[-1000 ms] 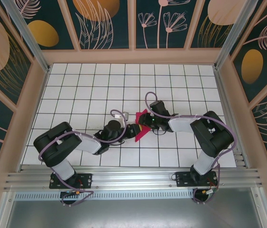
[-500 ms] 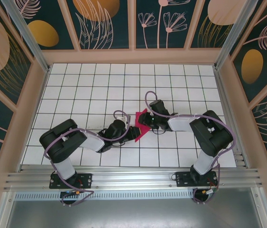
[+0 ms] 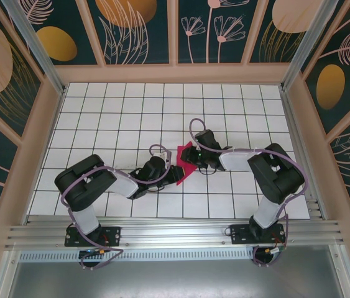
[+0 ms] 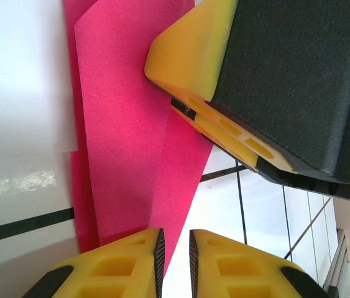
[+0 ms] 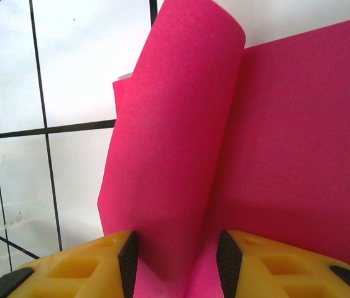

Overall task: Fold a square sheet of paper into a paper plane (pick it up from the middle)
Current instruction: Fourth fold the wing at the center of the table.

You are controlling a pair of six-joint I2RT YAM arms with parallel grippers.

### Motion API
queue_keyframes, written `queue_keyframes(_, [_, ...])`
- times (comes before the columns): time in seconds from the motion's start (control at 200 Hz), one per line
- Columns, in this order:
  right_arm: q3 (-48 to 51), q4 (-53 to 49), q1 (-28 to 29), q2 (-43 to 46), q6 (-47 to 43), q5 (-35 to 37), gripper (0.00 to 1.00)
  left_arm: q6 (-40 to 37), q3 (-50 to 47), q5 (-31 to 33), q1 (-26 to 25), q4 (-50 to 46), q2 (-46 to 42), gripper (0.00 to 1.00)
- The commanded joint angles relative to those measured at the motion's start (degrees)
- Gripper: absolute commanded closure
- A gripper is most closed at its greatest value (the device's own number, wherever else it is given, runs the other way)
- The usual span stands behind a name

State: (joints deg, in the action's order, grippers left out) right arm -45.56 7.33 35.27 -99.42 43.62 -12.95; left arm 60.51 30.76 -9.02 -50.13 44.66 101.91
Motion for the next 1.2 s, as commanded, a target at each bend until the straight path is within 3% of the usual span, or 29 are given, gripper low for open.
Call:
queue_keyframes(0.0, [1.13,-8.71,0.41,-5.19,-0.68,5.77,0.58,0.18,0.29,0.31,0.33,-1.93,-0.72,0.78])
queue_keyframes(0.195, [-0.12,-12.13,0.83,-6.57,-0.42,9.0,0.59,1.23,-2.98,5.61,0.8,-2.29,-9.02,0.72])
queue_keyframes(0.44, [-1.21,-14.02,1.47,-7.64,-0.41,10.65,0.6,4.28,-7.45,13.12,1.81,-4.19,-14.43,0.73])
queue_keyframes(0.921, [-2.25,-16.56,1.86,-8.69,1.86,12.88,0.64,3.32,-3.58,2.86,1.97,3.02,-7.33,0.75])
queue_keyframes(1.196, [-2.25,-16.56,2.0,-8.87,2.25,12.87,0.64,2.35,-0.13,4.52,2.11,0.61,-5.29,0.77])
